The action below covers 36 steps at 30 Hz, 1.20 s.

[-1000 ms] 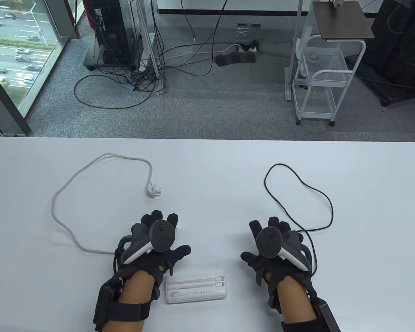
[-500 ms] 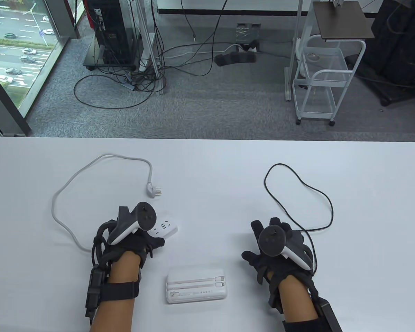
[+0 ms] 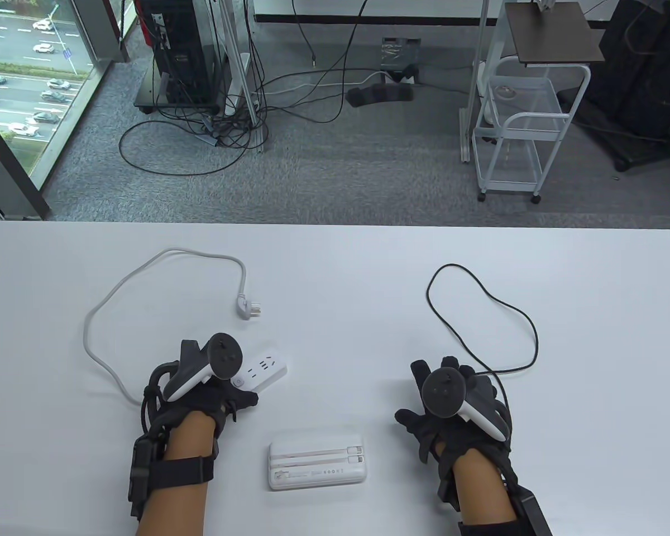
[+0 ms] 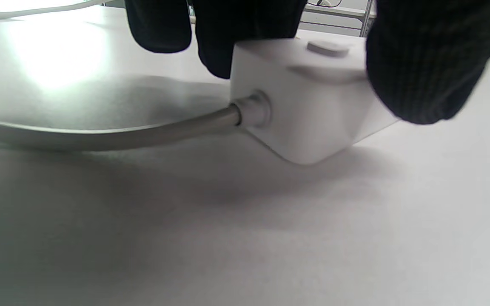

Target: Charge the battery pack

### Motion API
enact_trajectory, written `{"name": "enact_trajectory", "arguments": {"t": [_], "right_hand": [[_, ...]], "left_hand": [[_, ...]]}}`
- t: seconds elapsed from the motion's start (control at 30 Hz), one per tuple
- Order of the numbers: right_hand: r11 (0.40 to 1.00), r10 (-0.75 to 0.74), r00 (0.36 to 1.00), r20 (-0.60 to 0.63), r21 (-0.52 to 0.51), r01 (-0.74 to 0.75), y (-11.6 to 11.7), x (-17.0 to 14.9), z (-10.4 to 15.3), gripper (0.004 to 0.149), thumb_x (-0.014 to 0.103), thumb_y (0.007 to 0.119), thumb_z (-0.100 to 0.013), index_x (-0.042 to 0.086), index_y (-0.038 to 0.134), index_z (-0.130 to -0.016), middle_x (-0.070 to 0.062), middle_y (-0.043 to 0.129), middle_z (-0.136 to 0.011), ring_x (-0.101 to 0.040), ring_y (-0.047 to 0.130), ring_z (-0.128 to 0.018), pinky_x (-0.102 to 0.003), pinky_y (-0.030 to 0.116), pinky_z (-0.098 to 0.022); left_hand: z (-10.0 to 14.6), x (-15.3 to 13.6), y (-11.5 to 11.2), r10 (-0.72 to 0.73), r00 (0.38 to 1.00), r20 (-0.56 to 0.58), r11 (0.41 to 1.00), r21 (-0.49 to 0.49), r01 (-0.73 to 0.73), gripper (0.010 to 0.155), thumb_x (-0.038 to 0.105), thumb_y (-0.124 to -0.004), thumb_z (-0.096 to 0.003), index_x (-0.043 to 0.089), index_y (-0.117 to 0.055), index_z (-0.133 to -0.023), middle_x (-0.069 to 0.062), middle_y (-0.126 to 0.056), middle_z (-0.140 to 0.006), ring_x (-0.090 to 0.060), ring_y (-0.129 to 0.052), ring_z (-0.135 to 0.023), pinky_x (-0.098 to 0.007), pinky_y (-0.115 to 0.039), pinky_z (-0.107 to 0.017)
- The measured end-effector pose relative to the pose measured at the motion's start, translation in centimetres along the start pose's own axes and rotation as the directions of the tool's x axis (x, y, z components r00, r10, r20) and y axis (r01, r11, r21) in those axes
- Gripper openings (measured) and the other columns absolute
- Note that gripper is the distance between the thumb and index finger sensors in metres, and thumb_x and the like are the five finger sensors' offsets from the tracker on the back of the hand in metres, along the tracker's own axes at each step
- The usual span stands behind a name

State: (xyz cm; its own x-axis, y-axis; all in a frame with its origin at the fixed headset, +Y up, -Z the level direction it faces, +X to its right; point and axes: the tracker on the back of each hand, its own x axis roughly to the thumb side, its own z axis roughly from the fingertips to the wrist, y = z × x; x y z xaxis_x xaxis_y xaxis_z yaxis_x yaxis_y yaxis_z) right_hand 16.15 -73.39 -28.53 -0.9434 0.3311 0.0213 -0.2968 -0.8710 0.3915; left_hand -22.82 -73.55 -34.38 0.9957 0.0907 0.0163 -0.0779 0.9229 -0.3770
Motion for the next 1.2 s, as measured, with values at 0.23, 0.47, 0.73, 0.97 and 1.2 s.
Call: {"name": "enact_trajectory", "arguments": {"t": [0.23,0.47,0.73,0.97,1.2], "right_hand": [[1.000,0.002,1.000,-0.003,0.007,-0.002,0.0,0.0,0.1,0.086,0.057,0.067,-0.049,0.029,0.008,-0.105,-0.027,-0.006,-0.109,-0.062,0.004,-0.098,-0.084,0.009,-0.059],[1.000,-0.009,1.000,0.004,0.000,0.009,0.0,-0.1,0.1,0.086,0.057,0.067,-0.049,0.029,0.008,-0.105,-0.027,-0.006,-0.109,-0.062,0.004,-0.098,-0.084,0.009,-0.059],[1.000,-0.019,1.000,0.008,0.000,0.019,0.1,-0.2,0.1,0.086,0.057,0.067,-0.049,0.029,0.008,-0.105,-0.027,-0.006,-0.109,-0.062,0.004,-0.098,-0.084,0.009,-0.060],[1.000,-0.010,1.000,0.003,0.003,0.010,0.0,-0.3,0.1,0.086,0.056,0.067,-0.049,0.029,0.008,-0.105,-0.027,-0.006,-0.109,-0.062,0.004,-0.098,-0.083,0.010,-0.060],[1.000,-0.013,1.000,-0.001,0.005,0.013,0.0,-0.3,0.1,0.086,0.056,0.067,-0.049,0.029,0.008,-0.105,-0.027,-0.006,-0.109,-0.062,0.004,-0.098,-0.083,0.010,-0.060]], "left_hand": [[0.0,0.0,0.0,-0.002,1.000,0.017,1.000,0.017,0.002,0.088,0.068,-0.089,-0.0388,0.021,-0.067,-0.110,-0.007,-0.080,-0.102,-0.044,-0.072,-0.100,-0.072,-0.049,-0.070],[-0.2,0.1,0.0,-0.026,0.998,0.062,0.999,0.048,0.023,0.085,0.067,-0.088,-0.0412,0.019,-0.071,-0.109,-0.009,-0.084,-0.099,-0.042,-0.076,-0.098,-0.072,-0.050,-0.070],[-0.2,-0.8,0.2,0.073,0.990,0.121,0.996,0.046,-0.079,0.085,0.068,-0.087,-0.0416,0.020,-0.072,-0.109,-0.007,-0.084,-0.099,-0.041,-0.075,-0.099,-0.074,-0.048,-0.070],[0.3,1.8,0.7,0.039,0.980,0.197,0.999,0.009,-0.042,0.085,0.069,-0.087,-0.0415,0.022,-0.070,-0.110,-0.006,-0.083,-0.099,-0.041,-0.074,-0.100,-0.074,-0.047,-0.070],[0.8,6.8,0.6,-0.084,0.937,0.340,0.995,-0.018,0.095,0.085,0.071,-0.088,-0.0386,0.026,-0.072,-0.109,-0.004,-0.085,-0.097,-0.037,-0.079,-0.098,-0.072,-0.052,-0.071]]}}
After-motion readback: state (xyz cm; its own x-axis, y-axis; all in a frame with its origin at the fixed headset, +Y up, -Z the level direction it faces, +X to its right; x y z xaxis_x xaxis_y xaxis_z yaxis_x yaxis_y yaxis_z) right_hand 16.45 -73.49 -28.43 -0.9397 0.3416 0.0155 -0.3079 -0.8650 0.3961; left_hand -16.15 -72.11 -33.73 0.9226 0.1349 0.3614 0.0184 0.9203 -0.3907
